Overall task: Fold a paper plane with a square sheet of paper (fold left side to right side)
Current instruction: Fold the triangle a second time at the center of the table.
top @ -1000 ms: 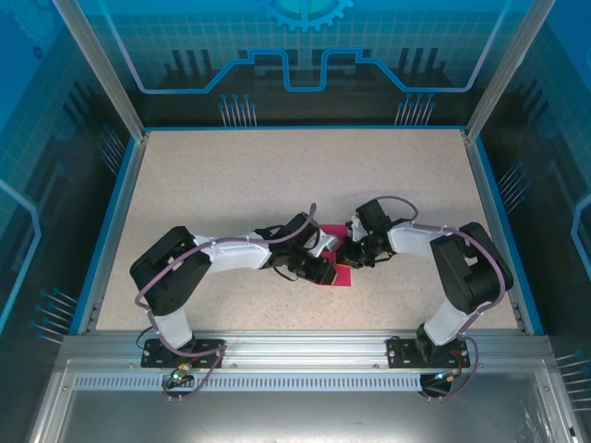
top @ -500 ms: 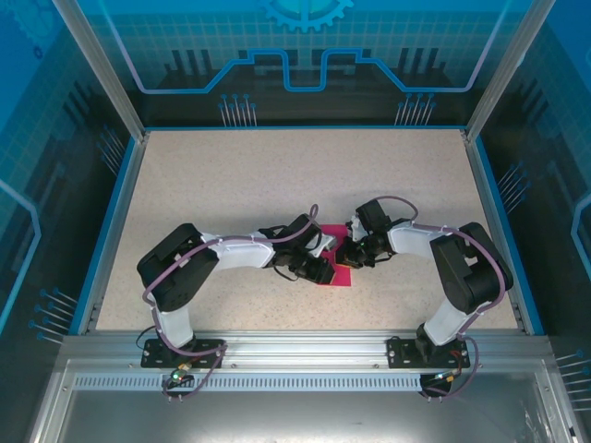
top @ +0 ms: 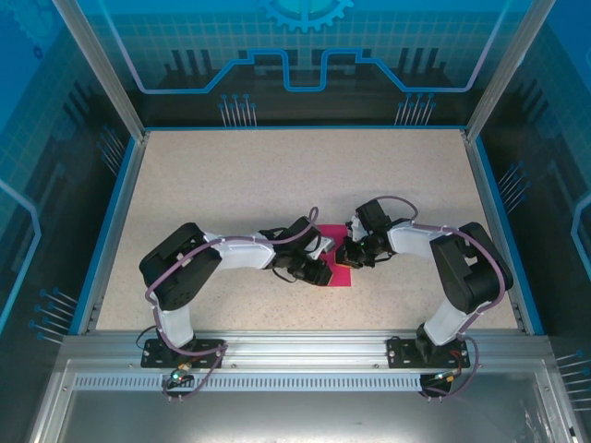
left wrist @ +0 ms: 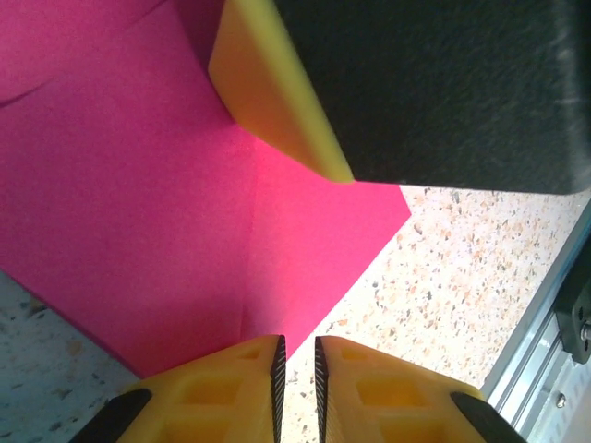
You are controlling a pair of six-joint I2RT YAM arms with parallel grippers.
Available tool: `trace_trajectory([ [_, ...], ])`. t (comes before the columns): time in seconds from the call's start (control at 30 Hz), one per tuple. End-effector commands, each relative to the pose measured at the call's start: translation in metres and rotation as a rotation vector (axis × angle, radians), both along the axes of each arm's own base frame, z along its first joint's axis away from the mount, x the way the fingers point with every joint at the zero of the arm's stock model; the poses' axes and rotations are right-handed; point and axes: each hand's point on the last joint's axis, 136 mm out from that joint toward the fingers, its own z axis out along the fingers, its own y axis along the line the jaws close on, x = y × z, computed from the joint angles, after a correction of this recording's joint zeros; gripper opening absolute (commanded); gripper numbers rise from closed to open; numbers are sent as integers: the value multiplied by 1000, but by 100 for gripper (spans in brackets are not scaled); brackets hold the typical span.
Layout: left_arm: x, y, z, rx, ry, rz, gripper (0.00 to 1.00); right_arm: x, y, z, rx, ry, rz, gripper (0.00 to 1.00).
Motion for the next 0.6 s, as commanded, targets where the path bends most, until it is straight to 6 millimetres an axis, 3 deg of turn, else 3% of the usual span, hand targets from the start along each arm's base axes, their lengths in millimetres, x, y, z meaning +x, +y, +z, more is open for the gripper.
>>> trace_trajectory([
  [0.0, -5, 8, -14, 41, 18, -2, 19, -23, -12, -26, -92, 94, 13, 11],
  [0.57, -10, 18, -25, 74, 33, 8, 17, -24, -12, -27, -94, 100, 15, 11],
])
